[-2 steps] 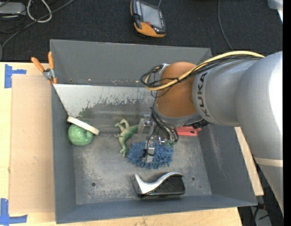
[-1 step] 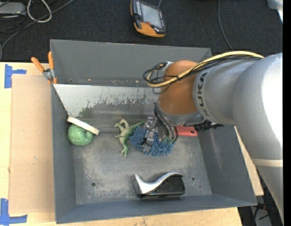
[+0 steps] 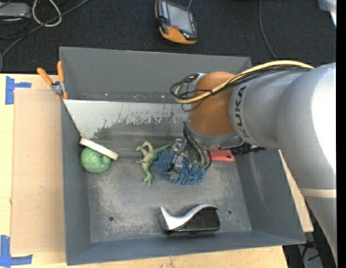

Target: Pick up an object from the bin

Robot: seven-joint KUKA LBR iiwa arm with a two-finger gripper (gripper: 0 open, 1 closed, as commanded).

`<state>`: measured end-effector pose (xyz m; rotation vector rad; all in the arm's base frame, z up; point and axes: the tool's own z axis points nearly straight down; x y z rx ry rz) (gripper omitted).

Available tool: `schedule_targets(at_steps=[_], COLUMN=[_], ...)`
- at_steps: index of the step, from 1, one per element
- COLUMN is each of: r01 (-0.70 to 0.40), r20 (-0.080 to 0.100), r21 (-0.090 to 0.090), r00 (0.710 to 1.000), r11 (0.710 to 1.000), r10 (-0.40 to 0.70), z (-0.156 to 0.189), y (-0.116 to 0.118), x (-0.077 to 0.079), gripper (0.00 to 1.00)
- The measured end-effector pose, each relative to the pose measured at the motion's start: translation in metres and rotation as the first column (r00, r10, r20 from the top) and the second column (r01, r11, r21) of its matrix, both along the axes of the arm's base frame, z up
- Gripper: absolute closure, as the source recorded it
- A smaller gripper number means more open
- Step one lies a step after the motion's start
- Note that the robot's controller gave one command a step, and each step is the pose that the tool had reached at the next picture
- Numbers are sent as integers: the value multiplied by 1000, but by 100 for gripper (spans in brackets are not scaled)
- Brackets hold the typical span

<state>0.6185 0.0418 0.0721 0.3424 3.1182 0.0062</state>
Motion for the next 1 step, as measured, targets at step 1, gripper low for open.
schedule_targets(at_steps=[1], r01=[-14], r20=[-4], r21=[1], r00=[1000], r11=[1000], r10=[14], z=[103], y=[7], x=[-11], gripper=[100])
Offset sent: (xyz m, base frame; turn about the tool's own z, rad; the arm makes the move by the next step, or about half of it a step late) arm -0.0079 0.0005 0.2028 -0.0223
